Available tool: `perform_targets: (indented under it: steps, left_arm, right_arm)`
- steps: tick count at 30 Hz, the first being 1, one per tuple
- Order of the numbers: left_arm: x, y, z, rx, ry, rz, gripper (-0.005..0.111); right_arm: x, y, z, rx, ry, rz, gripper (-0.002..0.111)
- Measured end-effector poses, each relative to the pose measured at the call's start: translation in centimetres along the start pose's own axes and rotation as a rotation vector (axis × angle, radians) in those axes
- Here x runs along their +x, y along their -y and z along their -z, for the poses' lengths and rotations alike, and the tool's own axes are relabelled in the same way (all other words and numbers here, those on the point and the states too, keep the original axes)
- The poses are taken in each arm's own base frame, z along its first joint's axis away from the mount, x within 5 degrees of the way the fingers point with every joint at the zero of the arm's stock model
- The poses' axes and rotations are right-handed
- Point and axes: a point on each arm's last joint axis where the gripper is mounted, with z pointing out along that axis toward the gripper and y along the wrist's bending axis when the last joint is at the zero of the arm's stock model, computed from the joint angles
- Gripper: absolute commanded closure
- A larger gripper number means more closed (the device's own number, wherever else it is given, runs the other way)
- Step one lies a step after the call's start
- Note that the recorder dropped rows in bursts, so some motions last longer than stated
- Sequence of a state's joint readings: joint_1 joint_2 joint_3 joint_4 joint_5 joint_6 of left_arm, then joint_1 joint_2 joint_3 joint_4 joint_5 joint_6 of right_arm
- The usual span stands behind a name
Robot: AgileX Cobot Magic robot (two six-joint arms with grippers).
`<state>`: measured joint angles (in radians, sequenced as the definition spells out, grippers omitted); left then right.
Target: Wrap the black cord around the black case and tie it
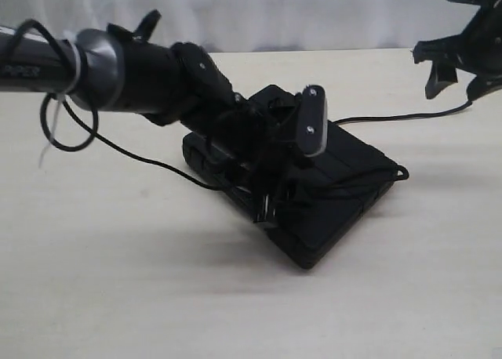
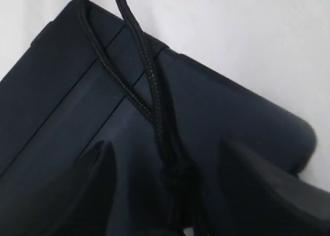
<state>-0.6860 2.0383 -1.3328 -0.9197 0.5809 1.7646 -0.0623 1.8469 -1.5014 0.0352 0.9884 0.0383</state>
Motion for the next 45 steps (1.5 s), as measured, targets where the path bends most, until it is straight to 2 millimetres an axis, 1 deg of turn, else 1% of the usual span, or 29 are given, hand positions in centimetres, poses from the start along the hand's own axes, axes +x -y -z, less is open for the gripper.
perform_targets:
  steps: [2, 3, 4, 7, 8, 9, 11, 12, 13, 14, 15, 17, 20, 23, 26, 28, 29, 31, 32, 35, 39, 45]
  left_arm:
    - [0.0, 0.3, -1.2, -0.025, -0.019, -0.025, 0.052]
    - [0.1, 0.2, -1.6, -0.042, -0.028, -0.029, 0.053]
    - [0.0, 0.2, -2.0, -0.071, -0.035, -0.029, 0.058]
    - [0.0, -0.2, -2.3, -0.118, -0.046, -0.033, 0.078]
    - [0.2, -0.3, -2.4, -0.130, -0.051, -0.032, 0.089]
    - [0.2, -0.4, -2.4, -0.143, -0.055, -0.029, 0.093]
    - [0.5, -0.7, -2.4, -0.156, -0.062, -0.026, 0.100]
    - [0.7, -0.9, -2.3, -0.164, -0.064, -0.021, 0.107]
    - [1.1, -1.3, -2.0, -0.179, -0.069, -0.012, 0.107]
    - [1.3, -1.4, -2.0, -0.187, -0.072, -0.006, 0.107]
    - [1.6, -1.7, -1.8, -0.201, -0.076, 0.002, 0.107]
    - [1.9, -2.0, -1.6, -0.211, -0.079, 0.017, 0.107]
    - [2.1, -2.4, -1.5, -0.237, -0.086, 0.023, 0.107]
    - [2.2, -2.5, -1.4, -0.248, -0.093, 0.016, 0.107]
    - [2.3, -2.5, -1.4, -0.250, -0.098, 0.011, 0.107]
    - [2.3, -2.5, -1.4, -0.250, -0.098, 0.011, 0.107]
    - [2.3, -2.5, -1.4, -0.252, -0.098, 0.010, 0.107]
    - [2.3, -2.5, -1.4, -0.252, -0.098, 0.010, 0.107]
    - [2.3, -2.5, -1.4, -0.252, -0.098, 0.010, 0.107]
    - [2.3, -2.5, -1.4, -0.252, -0.099, 0.009, 0.107]
    - [2.3, -2.5, -1.4, -0.253, -0.099, 0.009, 0.107]
    - [2.4, -3.1, -1.2, -0.325, -0.100, 0.072, 0.107]
  right_arm:
    - [0.4, 1.2, -0.9, 0.006, 0.005, -0.033, 0.050]
    - [0.5, 1.8, -1.5, 0.007, 0.004, -0.054, 0.050]
    - [0.5, 2.8, -2.4, 0.002, 0.003, -0.092, 0.050]
    - [0.4, 3.9, -4.2, 0.000, -0.004, -0.132, 0.050]
    - [0.3, 4.1, -4.9, 0.000, -0.002, -0.139, 0.050]
    - [0.1, 4.2, -6.1, -0.005, 0.017, -0.152, 0.050]
    - [-0.4, 4.1, -7.6, -0.034, 0.054, -0.192, 0.050]
    - [-0.6, 4.0, -8.2, -0.049, 0.071, -0.213, 0.050]
    - [-1.0, 3.9, -9.7, -0.081, 0.112, -0.268, 0.050]
    - [-1.1, 3.9, -10.5, -0.089, 0.121, -0.288, 0.050]
    - [-1.2, 4.0, -12.0, -0.106, 0.146, -0.338, 0.050]
    - [-1.4, 4.3, -13.7, -0.130, 0.177, -0.422, 0.050]
    - [-1.6, 4.8, -15.9, -0.174, 0.176, -0.555, 0.051]
    - [-2.6, 4.8, -16.4, -0.190, 0.199, -0.575, 0.055]
    - [-3.7, 5.0, -17.2, -0.199, 0.219, -0.582, 0.067]
    - [-4.1, 5.0, -17.6, -0.204, 0.222, -0.583, 0.079]
    - [-4.3, 5.0, -17.9, -0.207, 0.221, -0.584, 0.090]
    - [-4.7, 5.1, -18.6, -0.209, 0.227, -0.562, 0.102]
    - [-4.9, 5.1, -18.9, -0.209, 0.231, -0.547, 0.104]
    - [-5.2, 5.1, -19.3, -0.216, 0.239, -0.518, 0.104]
    - [-5.3, 5.0, -19.4, -0.216, 0.248, -0.465, 0.104]
    - [-5.4, 4.7, -18.6, -0.235, 0.256, -0.341, 0.104]
